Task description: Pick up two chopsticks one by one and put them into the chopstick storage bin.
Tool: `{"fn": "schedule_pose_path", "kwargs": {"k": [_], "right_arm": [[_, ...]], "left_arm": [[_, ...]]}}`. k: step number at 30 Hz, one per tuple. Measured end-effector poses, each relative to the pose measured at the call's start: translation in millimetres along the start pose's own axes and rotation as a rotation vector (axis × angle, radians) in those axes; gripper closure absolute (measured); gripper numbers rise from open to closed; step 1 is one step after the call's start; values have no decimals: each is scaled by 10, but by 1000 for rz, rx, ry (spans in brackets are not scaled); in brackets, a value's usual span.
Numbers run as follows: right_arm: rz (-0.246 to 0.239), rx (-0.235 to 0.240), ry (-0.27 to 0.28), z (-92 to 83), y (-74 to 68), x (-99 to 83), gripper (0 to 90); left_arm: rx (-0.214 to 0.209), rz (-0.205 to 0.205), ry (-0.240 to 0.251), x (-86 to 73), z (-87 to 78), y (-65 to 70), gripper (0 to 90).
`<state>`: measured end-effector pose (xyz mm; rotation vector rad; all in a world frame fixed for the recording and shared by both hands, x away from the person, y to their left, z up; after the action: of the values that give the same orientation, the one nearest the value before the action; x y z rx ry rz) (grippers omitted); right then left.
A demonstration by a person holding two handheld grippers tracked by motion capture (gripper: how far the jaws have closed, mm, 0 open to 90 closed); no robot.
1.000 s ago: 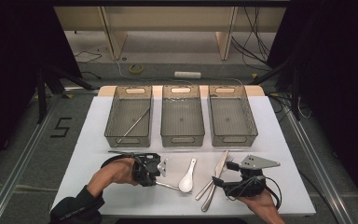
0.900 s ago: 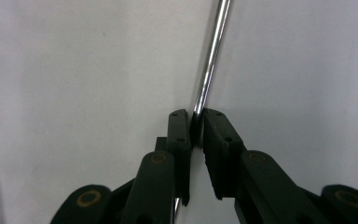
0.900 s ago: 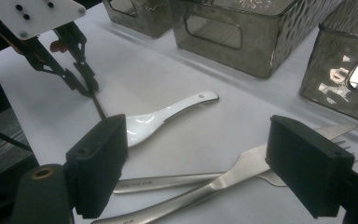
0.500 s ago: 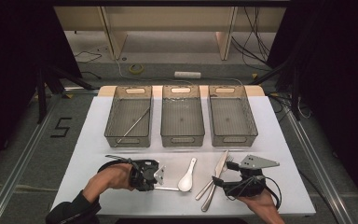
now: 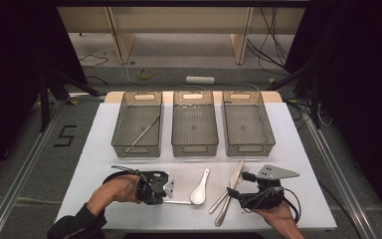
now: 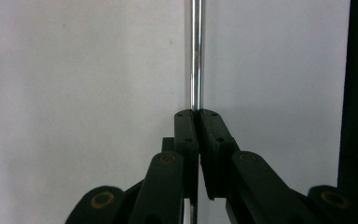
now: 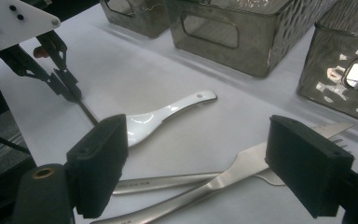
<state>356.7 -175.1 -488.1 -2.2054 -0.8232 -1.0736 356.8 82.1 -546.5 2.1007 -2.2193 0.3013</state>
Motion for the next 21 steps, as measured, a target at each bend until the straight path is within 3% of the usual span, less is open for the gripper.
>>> {"fn": "schedule_pose_path", "kwargs": {"k": [9,16,17,21], "right_arm": [[0,2,0,2,-4,2,218],[1,3,-3,5,-3,0,218],[0,3,-3,8,-4,-1,218],[2,3,-3,8,-3,-1,218]], "left_arm": [[-16,-4,27,-11,-119,41,858],[-16,15,65,41,-234,86,858],[-32,21,75,53,-256,113,858],[-21,41,102,119,-345,146,858]]}}
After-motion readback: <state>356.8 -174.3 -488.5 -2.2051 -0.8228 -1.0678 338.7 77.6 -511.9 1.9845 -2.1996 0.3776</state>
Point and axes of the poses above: each handheld gripper's, and its own axes: z roughly forward along the jaws, x roughly out of its top, y roughly to its right, the point moved 9 cm from there along z, roughly forward along the jaws, and after that the axes turned 3 degrees about x, right-handed, at the moved point
